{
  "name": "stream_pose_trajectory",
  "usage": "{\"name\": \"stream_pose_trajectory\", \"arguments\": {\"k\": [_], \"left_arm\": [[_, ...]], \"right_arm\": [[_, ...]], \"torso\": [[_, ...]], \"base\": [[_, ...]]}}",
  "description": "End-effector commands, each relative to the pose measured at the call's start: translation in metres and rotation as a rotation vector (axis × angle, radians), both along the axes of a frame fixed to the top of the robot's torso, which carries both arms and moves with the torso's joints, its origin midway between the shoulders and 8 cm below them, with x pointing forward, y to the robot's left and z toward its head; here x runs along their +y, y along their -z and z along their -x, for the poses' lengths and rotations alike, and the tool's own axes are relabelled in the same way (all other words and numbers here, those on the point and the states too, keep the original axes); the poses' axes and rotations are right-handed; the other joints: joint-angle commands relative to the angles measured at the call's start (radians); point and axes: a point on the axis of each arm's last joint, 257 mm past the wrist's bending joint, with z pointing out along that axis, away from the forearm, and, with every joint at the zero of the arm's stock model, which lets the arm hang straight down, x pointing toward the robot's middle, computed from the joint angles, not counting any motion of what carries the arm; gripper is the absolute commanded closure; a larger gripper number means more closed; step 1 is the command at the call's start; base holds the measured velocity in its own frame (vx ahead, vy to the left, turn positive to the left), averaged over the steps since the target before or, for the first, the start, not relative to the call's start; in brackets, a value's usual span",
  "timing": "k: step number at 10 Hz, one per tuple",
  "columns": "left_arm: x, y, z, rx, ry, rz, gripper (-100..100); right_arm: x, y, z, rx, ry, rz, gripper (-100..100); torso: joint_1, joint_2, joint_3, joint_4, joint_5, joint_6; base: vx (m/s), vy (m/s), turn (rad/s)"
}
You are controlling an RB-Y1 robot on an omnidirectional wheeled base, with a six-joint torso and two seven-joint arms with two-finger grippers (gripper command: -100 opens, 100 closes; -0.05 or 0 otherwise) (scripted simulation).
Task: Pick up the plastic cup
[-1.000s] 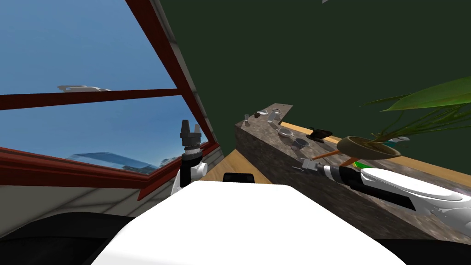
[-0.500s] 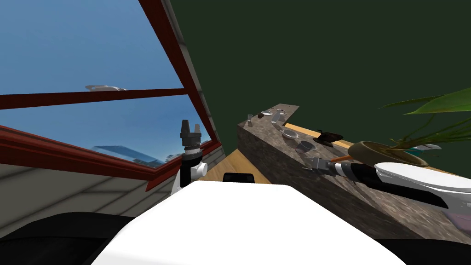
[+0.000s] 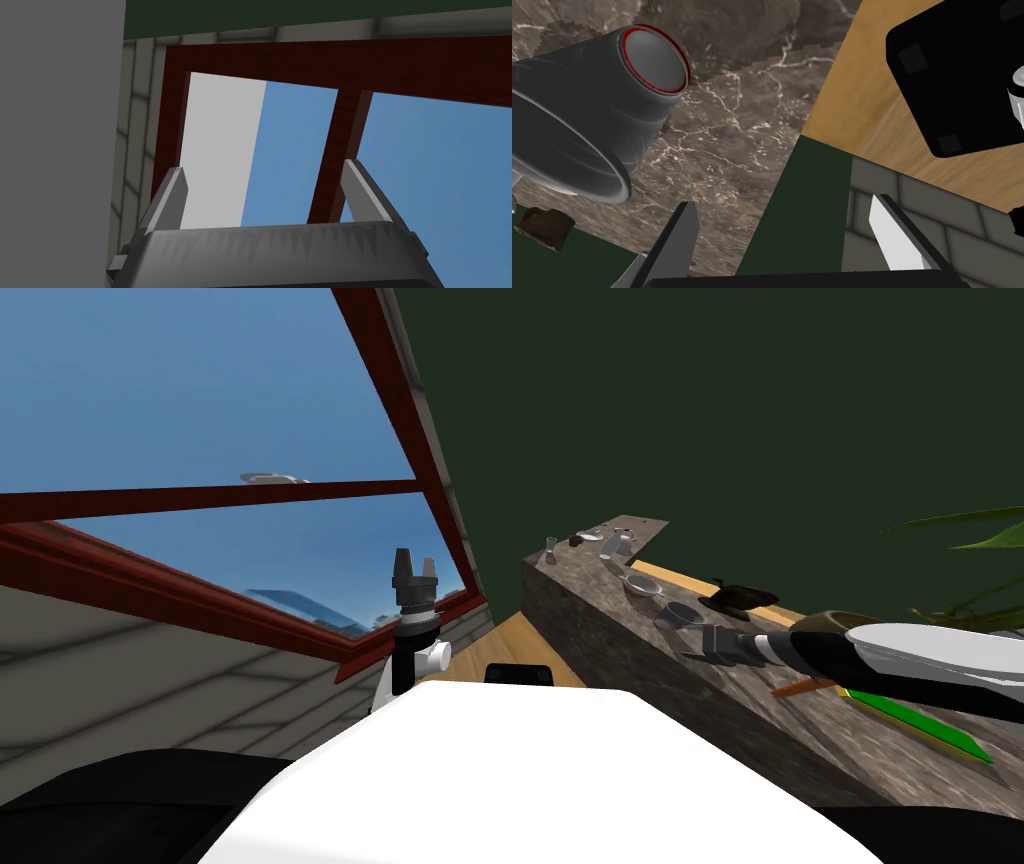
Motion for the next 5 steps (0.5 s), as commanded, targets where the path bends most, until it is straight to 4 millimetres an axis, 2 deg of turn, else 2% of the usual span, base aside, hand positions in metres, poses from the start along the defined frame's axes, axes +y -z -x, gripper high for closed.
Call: {"name": "stream_pose_trajectory", "arguments": {"k": [1, 2, 5], "left_arm": [[0.0, 0.0, 0.0, 0.0, 0.0, 0.0, 0], [0.0, 0.0, 0.0, 0.0, 0.0, 0.0, 0], [0.0, 0.0, 0.0, 0.0, 0.0, 0.0, 0]], "right_arm": [[-0.023, -0.012, 0.001, 0.027, -0.023, 0.079, -100], [-0.023, -0.013, 0.0, 0.027, -0.024, 0.082, -100], [-0.051, -0.022, 0.014, 0.088, -0.047, 0.173, -100]], "torso": [[0.0, 0.0, 0.0, 0.0, 0.0, 0.0], [-0.001, -0.001, 0.0, 0.0, 0.0, 0.0], [-0.003, -0.002, -0.001, -0.001, -0.001, 0.0]], "base": [[0.007, -0.056, 0.255], [0.006, -0.05, 0.049], [0.036, -0.075, 0.173]]}}
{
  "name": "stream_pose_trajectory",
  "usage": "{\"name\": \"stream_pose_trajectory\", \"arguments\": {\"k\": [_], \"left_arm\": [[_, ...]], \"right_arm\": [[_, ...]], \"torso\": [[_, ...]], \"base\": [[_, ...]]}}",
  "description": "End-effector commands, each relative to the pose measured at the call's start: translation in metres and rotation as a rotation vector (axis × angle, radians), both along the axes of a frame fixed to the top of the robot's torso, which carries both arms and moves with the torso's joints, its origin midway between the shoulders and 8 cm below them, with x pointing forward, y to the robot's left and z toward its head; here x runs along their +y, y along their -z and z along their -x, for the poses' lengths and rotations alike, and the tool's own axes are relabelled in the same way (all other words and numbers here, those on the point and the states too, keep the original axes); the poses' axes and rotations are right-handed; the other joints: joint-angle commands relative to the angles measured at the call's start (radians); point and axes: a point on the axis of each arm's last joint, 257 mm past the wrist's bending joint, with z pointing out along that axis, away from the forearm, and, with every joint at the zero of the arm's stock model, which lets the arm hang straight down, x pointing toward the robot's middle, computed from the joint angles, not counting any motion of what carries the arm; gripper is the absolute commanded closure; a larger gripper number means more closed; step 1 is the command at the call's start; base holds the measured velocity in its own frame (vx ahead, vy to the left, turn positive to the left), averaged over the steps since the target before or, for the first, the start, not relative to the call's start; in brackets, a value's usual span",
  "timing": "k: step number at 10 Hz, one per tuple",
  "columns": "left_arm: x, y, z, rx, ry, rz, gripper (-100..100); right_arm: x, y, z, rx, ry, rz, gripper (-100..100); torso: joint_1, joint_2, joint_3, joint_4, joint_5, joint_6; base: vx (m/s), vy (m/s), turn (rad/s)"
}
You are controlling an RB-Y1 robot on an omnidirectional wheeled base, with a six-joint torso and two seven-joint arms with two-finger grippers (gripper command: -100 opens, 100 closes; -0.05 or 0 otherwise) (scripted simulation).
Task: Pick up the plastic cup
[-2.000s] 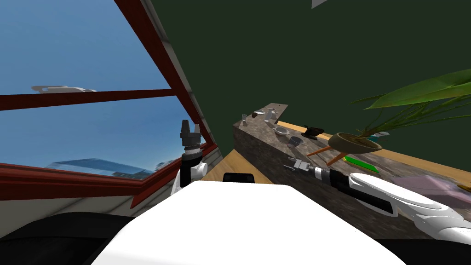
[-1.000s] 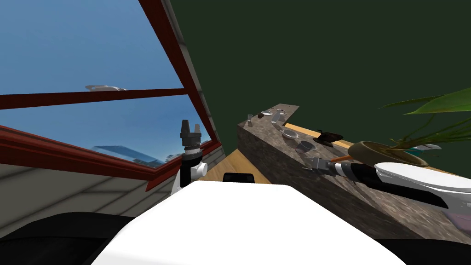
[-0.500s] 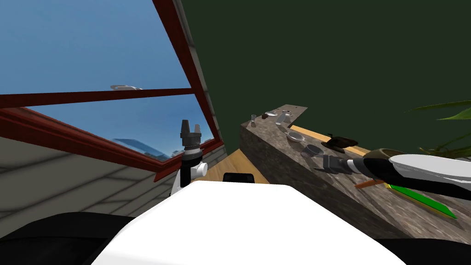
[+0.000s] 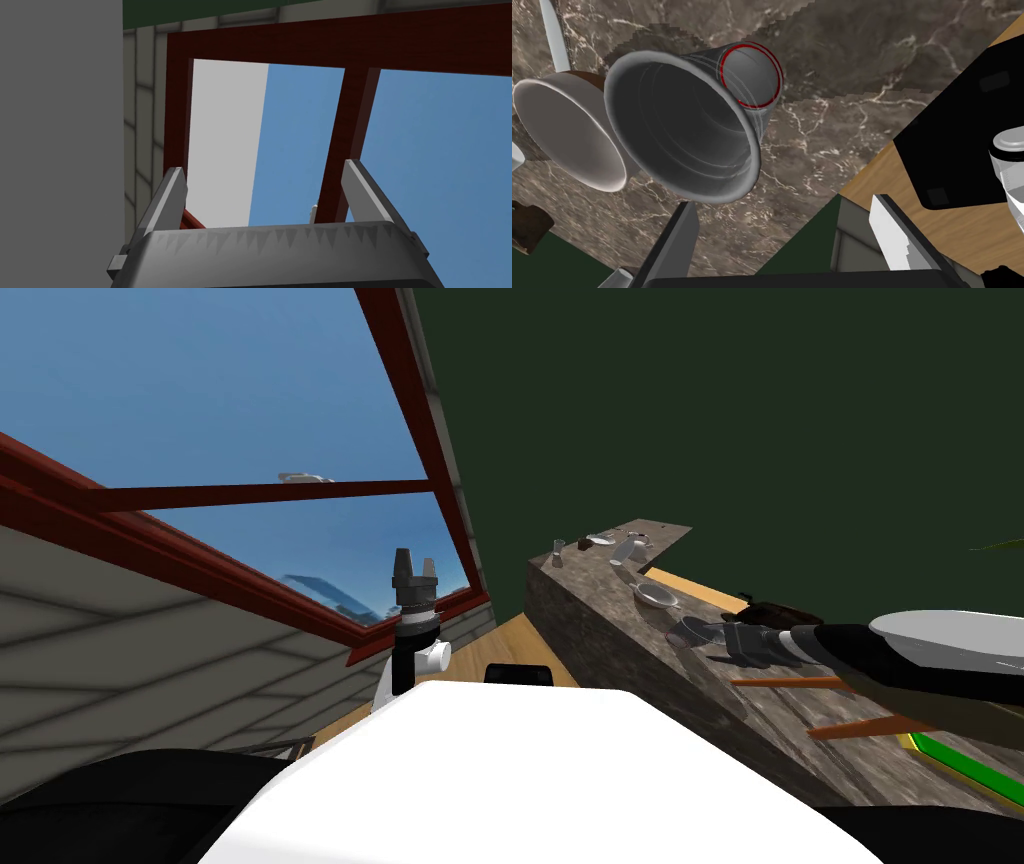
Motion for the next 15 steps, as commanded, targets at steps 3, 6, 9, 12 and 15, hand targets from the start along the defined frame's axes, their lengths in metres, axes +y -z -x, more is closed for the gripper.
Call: {"name": "stream_pose_trajectory", "arguments": {"k": [3, 6, 9, 12, 15], "left_arm": [[0.0, 0.0, 0.0, 0.0, 0.0, 0.0, 0], [0.0, 0.0, 0.0, 0.0, 0.0, 0.0, 0], [0.0, 0.0, 0.0, 0.0, 0.0, 0.0, 0], [0.0, 0.0, 0.0, 0.0, 0.0, 0.0, 0], [0.0, 0.0, 0.0, 0.0, 0.0, 0.0, 0]], "right_arm": [[-0.014, 0.006, 0.025, 0.066, -0.004, 0.035, -100], [-0.021, 0.015, 0.036, 0.067, 0.025, 0.037, -100], [-0.03, 0.027, 0.052, 0.066, 0.07, 0.037, -100], [-0.03, 0.026, 0.049, 0.067, 0.06, 0.036, 100], [-0.029, 0.026, 0.049, 0.066, 0.059, 0.037, 100]], "torso": [[-0.002, 0.0, 0.0, 0.0, -0.001, 0.0], [0.006, 0.004, 0.002, 0.001, 0.001, 0.0], [0.006, 0.006, 0.003, 0.001, 0.001, 0.0], [0.007, 0.004, 0.002, 0.001, 0.001, 0.001], [0.006, 0.003, 0.002, 0.001, 0.001, 0.001]], "base": [[0.041, -0.1, 0.144], [-0.015, -0.008, 0.111], [-0.033, -0.001, 0.138], [-0.007, -0.002, 0.015], [0.0, 0.0, 0.0]]}}
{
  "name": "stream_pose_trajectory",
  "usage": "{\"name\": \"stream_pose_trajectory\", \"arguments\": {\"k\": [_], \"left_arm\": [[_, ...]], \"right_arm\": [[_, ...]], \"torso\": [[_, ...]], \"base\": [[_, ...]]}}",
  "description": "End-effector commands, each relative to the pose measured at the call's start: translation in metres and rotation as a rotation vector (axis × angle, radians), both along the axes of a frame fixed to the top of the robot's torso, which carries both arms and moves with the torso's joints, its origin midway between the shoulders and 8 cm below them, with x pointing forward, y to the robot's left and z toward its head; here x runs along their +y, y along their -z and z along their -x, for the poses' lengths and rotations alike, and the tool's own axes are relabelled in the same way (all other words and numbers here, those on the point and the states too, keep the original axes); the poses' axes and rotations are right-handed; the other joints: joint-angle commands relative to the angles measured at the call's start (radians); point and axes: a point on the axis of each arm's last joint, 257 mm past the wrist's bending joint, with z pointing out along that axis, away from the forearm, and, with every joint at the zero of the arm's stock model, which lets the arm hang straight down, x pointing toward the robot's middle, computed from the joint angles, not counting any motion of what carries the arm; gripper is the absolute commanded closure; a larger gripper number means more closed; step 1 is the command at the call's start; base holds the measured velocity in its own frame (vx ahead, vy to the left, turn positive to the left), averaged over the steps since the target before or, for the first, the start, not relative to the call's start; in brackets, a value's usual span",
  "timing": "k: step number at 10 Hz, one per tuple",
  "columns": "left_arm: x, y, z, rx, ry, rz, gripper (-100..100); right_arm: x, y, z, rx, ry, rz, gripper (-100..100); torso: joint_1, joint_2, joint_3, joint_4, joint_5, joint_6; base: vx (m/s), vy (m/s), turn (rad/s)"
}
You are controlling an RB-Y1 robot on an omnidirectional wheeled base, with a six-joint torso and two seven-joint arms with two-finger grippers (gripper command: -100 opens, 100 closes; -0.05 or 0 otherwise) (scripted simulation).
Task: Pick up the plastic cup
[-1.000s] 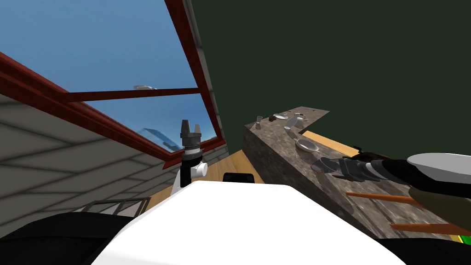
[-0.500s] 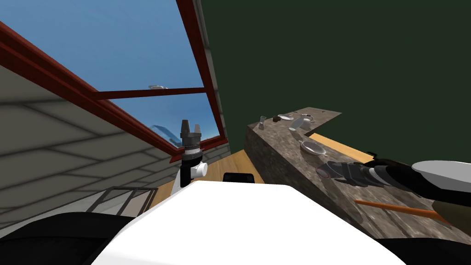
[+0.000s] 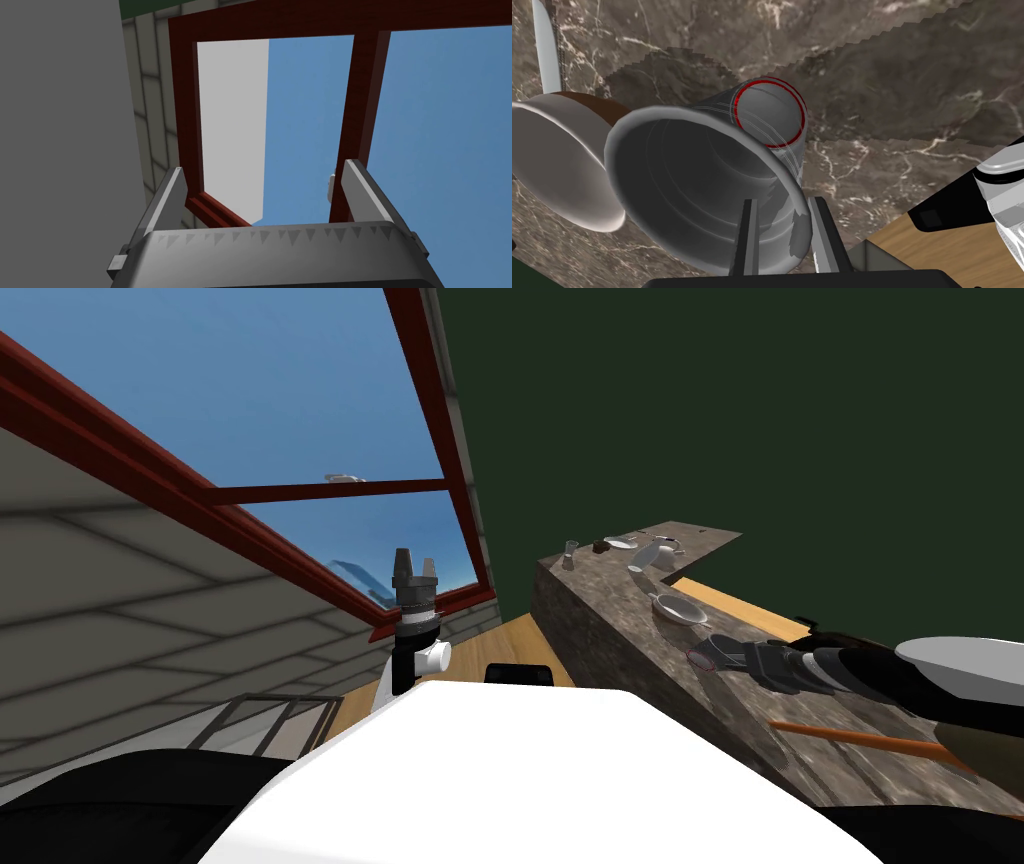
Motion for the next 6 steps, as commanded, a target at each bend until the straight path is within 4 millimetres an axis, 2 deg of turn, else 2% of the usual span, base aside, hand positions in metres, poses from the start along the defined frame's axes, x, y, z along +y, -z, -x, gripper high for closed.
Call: {"name": "stream_pose_trajectory", "arguments": {"k": [1, 2, 4, 5, 6], "left_arm": [[0.0, 0.0, 0.0, 0.0, 0.0, 0.0, 0], [0.0, 0.0, 0.0, 0.0, 0.0, 0.0, 0], [0.0, 0.0, 0.0, 0.0, 0.0, 0.0, 0], [0.0, 0.0, 0.0, 0.0, 0.0, 0.0, 0], [0.0, 0.0, 0.0, 0.0, 0.0, 0.0, 0]], "right_arm": [[0.0, 0.0, 0.0, 0.0, 0.0, 0.0, 0], [0.005, -0.007, -0.008, 0.0, -0.019, 0.0, 100], [0.015, -0.019, -0.023, 0.003, -0.064, -0.002, 100], [0.011, -0.015, -0.016, 0.002, -0.048, 0.0, 100], [0.012, -0.016, -0.017, 0.004, -0.051, -0.001, 0]], "torso": [[0.0, 0.0, 0.0, 0.0, 0.0, 0.0], [0.0, 0.0, 0.0, 0.0, 0.0, 0.0], [0.001, 0.0, 0.0, 0.0, 0.001, 0.003], [0.002, -0.002, -0.001, 0.0, 0.001, 0.002], [0.002, -0.001, -0.001, 0.0, 0.001, 0.0]], "base": [[0.0, 0.0, 0.0], [0.022, -0.001, -0.198], [0.052, 0.007, -0.293], [0.03, 0.01, -0.063], [0.0, 0.0, 0.0]]}}
